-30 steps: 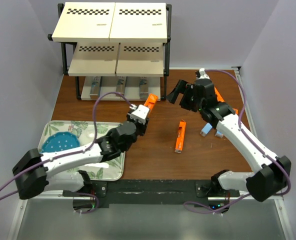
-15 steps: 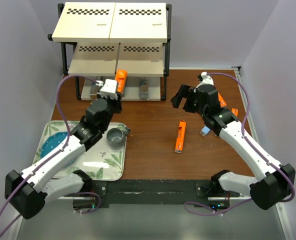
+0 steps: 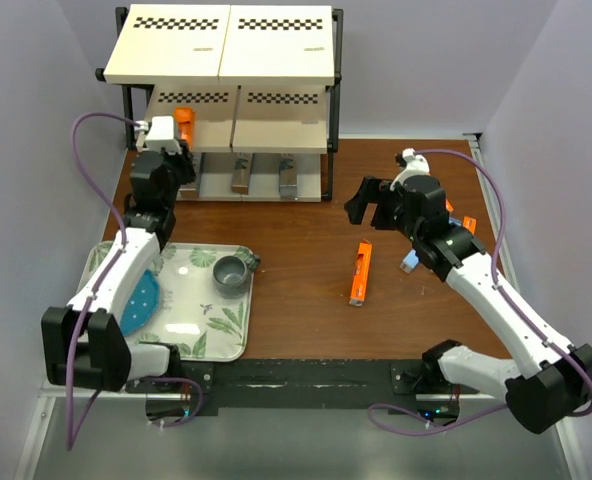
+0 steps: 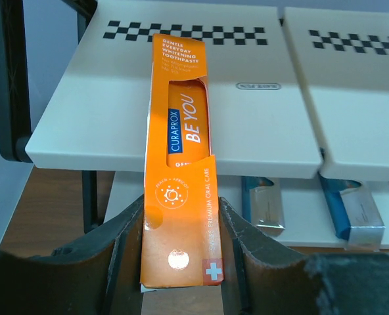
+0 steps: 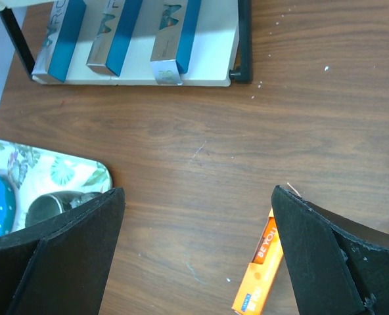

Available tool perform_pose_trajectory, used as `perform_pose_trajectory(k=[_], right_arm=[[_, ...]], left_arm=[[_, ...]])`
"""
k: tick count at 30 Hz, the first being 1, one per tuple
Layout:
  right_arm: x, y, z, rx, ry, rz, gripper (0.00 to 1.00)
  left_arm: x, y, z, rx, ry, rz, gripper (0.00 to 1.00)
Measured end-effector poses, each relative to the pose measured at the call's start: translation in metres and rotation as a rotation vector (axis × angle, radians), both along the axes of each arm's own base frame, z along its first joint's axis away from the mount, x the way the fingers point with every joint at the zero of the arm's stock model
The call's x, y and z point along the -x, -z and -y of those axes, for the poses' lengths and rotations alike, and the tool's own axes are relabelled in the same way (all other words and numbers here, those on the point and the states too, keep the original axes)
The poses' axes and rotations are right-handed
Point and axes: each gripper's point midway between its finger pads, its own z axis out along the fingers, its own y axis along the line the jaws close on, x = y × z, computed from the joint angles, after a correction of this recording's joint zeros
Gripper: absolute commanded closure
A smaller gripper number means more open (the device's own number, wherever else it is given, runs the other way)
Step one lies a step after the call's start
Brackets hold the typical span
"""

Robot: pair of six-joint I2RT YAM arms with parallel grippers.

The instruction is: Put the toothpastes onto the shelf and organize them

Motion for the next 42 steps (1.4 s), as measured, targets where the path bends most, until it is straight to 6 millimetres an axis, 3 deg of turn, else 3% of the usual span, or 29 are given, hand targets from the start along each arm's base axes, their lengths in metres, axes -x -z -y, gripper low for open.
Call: perform_pose_trajectory(k=[5,11,21,31,42], right_arm=[[0.006,-0.005,0.0,0.025,-0.046,0.03,0.02],[0.013,0.002,0.001,0.044,-0.073,0.032,0.02],[0.013,0.009,0.003,0.077,-0.084,0.032,0.02],[0.013,0.009,0.004,0.083,-0.086,0.034,0.02],[0.014,0.012,0.004,0.087,-0.087,0.026,0.02]], left_arm=[[-0.022,0.01,-0.025,0.038,0.002,0.003,0.72],[-0.047,-0.001,-0.047,0.058,0.015,0.054,0.69],[-0.084,-0.018,-0.052,0.052,0.056,0.103,0.59],[-0.095,0.013,-0.053,0.051,0.063,0.041,0.49],[-0.095,0.012,-0.058,0.031,0.039,0.046,0.35]])
